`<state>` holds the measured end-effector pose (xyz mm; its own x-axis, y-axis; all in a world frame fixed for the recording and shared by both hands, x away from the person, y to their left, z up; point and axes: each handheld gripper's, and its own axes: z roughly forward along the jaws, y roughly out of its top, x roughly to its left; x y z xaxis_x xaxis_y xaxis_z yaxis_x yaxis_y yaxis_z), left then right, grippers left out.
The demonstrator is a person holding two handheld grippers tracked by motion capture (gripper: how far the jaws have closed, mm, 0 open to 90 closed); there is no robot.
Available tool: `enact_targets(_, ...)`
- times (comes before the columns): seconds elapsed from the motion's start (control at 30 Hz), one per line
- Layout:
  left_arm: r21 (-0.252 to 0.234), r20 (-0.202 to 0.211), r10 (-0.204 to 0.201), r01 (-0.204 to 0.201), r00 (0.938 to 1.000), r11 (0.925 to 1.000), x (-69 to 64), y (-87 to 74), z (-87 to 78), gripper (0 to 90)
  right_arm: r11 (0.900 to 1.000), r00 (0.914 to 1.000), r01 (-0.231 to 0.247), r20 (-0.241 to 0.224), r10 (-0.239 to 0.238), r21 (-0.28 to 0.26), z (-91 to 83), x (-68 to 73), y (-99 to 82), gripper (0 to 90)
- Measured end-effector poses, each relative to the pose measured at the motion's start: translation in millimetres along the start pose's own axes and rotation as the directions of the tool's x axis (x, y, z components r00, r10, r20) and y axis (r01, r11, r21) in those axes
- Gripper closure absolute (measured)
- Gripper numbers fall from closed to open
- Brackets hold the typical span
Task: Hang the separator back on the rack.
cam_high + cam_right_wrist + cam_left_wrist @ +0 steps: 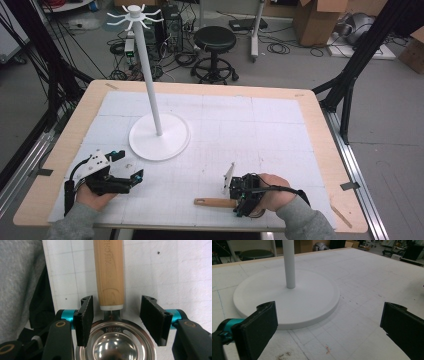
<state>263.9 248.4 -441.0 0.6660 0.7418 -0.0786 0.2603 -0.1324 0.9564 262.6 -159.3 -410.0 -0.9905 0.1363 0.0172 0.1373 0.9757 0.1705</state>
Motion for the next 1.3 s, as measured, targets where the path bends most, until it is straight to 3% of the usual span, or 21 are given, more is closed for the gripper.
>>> enact_targets(0.2,0.001,0.001,-0.005,0.005,1.0000,1.0000,0.3,-0.2,0.7,1.8,0.9998,0.9996,0.009,0.028,-0.009,0.018,0.2,4.7,2.5,47.5)
enact_targets(0.57,0.009,0.001,-0.011,0.011,0.9999,0.9999,1.2,-0.7,3.3,1.8,0.9997,0.9997,0.008,0.023,-0.009,0.022,-0.3,6.5,4.0,54.8)
enact_targets(0.87,0.011,0.004,-0.009,0.009,0.9999,0.9999,1.8,-0.7,3.5,1.8,0.9996,0.9996,-0.024,0.011,0.024,-0.014,-1.3,2.3,1.7,65.2)
enact_targets(1.3,0.014,0.006,-0.011,0.011,0.9999,0.9998,2.1,-0.7,3.2,1.8,0.9986,0.9995,-0.024,0.017,0.025,-0.048,-1.5,2.5,-3.5,69.5)
